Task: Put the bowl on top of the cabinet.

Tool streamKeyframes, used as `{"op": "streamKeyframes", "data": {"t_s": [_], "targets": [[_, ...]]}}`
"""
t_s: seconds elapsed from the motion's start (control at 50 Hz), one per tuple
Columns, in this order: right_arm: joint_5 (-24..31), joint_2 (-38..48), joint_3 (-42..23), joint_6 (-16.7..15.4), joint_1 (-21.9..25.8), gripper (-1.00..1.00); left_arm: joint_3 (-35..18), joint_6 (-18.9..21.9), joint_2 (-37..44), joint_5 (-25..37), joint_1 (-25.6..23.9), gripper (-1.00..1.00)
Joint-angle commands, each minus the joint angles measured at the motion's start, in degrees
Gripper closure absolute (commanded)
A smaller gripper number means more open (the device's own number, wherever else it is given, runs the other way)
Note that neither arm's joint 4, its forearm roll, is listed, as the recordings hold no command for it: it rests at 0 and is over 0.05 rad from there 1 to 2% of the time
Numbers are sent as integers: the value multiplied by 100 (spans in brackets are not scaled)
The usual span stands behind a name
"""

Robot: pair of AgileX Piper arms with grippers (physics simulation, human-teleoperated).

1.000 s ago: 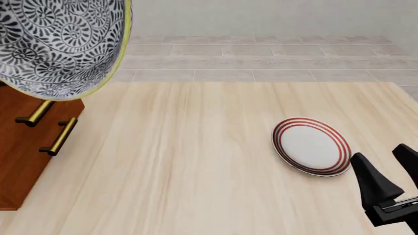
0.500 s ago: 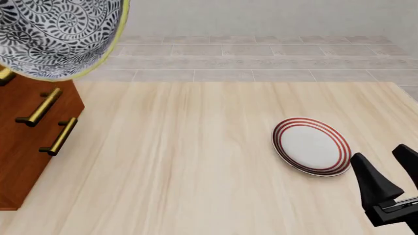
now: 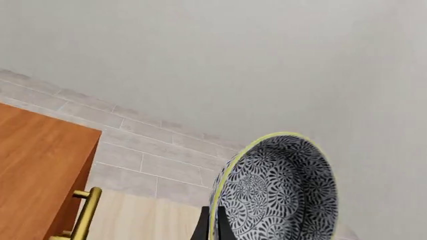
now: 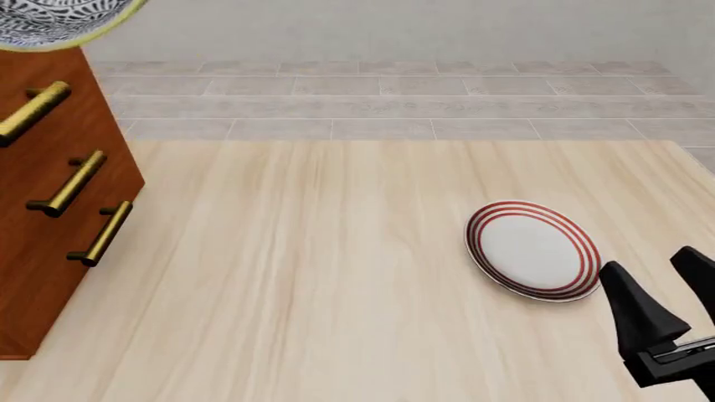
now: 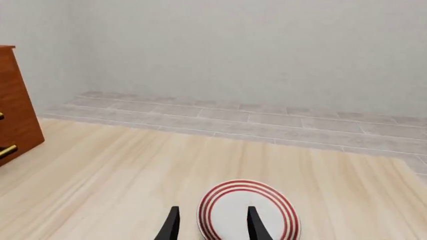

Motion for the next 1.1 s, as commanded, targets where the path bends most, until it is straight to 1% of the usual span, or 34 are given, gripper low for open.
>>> {"op": "streamKeyframes", "data": {"t_s": [0.02,0.04,0.12,0.18,0.22,0.26,0.36,0.38,0.4,0.44,0.48,0.54,0.6,0.64,0.68,0.78,0.84,0.88,0.9,0.94,1.1], "targets": [[23,-23,-1,-1,1,-100,-913,313,383,717,490,100],[28,-27,-2,-1,1,-100,-999,391,411,759,517,100],[24,-23,-2,-1,1,-100,-1147,314,527,913,679,100],[12,-11,-1,-1,2,-100,-1308,440,573,1028,794,100],[18,-17,-1,-2,2,-100,-1393,343,591,1092,917,100],[20,-19,-2,-1,2,-100,-1479,390,616,1170,988,100],[28,-27,-1,-1,3,-100,-1613,327,686,1289,1174,100],[38,-37,-2,-2,3,-100,-1630,244,698,1302,1234,100],[47,-46,-2,-1,3,-100,-1656,273,698,1322,1243,100],[46,-45,-2,-1,4,-100,-1629,249,659,1338,1333,100],[46,-45,-2,-2,4,-100,-1596,310,642,1349,1380,100],[46,-45,-2,-1,2,-100,-1563,95,702,1332,1615,100],[46,-44,-2,-3,3,-100,-1529,22,719,1308,1714,100],[46,-45,-2,-3,3,-100,-1458,-136,754,1273,1802,100],[47,-47,-2,-1,5,-100,-1489,-120,771,1233,1912,100],[47,-46,-2,-1,4,-100,-1539,-161,811,1265,2005,100],[46,-44,-2,-2,3,-100,-1594,-140,870,1316,2083,100],[47,-46,-2,-2,3,-100,-1641,-33,924,1381,2139,100],[47,-46,-2,-2,3,-100,-1622,-86,926,1374,2153,100],[46,-44,-2,-1,3,-100,-1642,-50,959,1398,2222,100],[46,-45,-2,-1,2,-100,-1614,-78,1032,1279,2542,100]]}}
